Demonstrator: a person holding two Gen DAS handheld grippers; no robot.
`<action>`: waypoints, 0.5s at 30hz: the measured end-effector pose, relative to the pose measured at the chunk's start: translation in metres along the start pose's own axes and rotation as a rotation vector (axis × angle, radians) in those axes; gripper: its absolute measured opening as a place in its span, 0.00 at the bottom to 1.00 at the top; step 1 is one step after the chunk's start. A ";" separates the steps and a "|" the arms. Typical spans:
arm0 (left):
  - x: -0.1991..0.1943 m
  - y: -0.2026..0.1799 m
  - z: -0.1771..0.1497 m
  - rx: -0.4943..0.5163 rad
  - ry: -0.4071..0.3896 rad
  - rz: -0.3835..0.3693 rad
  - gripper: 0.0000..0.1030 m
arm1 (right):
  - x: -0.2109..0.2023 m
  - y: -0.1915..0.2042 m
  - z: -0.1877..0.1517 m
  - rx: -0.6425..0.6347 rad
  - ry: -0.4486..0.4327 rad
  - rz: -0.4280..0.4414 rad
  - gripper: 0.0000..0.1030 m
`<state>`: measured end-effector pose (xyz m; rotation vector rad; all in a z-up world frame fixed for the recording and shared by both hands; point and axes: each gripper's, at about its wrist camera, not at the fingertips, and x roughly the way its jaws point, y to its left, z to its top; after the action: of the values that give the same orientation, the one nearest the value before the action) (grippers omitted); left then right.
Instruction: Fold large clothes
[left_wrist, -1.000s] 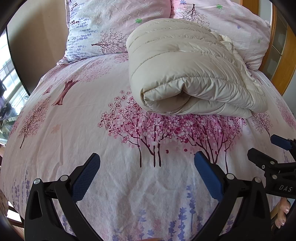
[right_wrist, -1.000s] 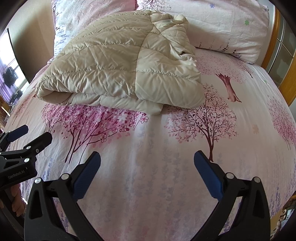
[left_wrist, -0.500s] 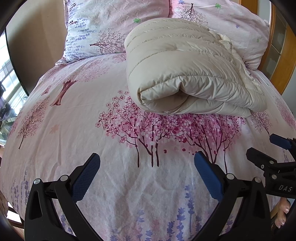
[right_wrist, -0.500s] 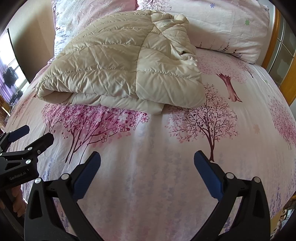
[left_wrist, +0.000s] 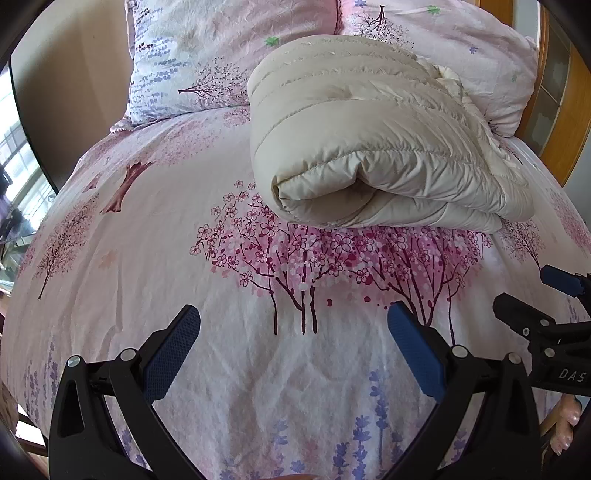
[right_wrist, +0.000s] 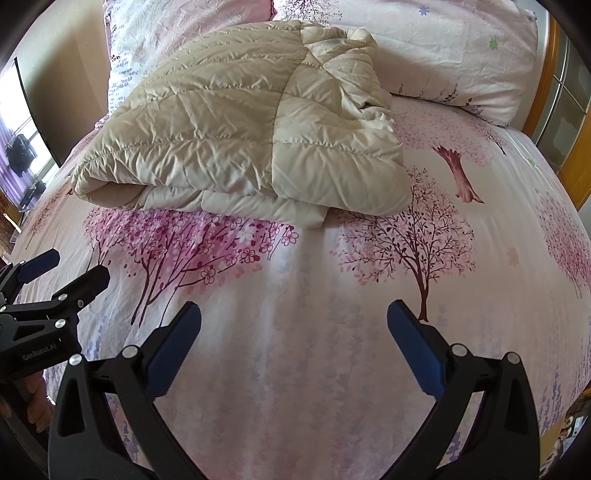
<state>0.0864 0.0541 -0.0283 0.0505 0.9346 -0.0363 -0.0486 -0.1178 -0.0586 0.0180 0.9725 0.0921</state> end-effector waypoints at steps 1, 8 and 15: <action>0.000 0.000 0.000 -0.001 0.001 0.002 0.99 | 0.000 0.000 0.000 0.001 0.000 0.000 0.98; 0.001 0.003 0.000 -0.004 0.002 0.004 0.99 | -0.001 0.001 0.000 0.001 0.001 0.000 0.98; 0.001 0.002 0.000 -0.003 0.003 0.004 0.99 | 0.000 0.001 -0.001 0.002 -0.002 -0.001 0.98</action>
<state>0.0870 0.0563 -0.0286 0.0496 0.9377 -0.0315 -0.0494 -0.1165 -0.0586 0.0195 0.9709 0.0897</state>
